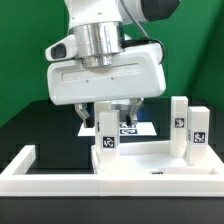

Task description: Assemble desk

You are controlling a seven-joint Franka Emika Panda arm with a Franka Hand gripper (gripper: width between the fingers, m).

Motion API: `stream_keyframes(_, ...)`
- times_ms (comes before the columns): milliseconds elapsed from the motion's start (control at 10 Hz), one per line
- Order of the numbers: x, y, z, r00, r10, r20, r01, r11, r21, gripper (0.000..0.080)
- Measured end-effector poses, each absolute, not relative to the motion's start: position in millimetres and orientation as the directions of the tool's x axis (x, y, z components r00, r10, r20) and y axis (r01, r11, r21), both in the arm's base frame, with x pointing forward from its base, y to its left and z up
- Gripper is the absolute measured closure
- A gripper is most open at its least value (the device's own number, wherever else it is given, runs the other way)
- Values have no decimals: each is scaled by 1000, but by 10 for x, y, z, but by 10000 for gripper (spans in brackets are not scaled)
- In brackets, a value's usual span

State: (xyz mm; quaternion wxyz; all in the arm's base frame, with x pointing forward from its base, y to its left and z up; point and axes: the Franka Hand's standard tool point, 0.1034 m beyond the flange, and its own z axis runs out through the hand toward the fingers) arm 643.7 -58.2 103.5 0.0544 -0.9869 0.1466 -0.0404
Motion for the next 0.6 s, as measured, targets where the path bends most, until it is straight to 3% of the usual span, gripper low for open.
stream_keyframes(100, 6436, -526, 1010, 978, -201, 60, -195, -976, -98, 150)
stream_keyframes(200, 6438, -525, 1010, 963, -264, 54, -257, -960, -111, 150)
stream_keyframes(400, 6434, -535, 1006, 963, -263, 54, -256, -960, -110, 401)
stream_keyframes(500, 6422, -594, 1002, 936, -349, 45, -343, -933, -107, 401)
stream_keyframes(600, 6412, -611, 992, 912, -408, 37, -403, -909, -108, 504)
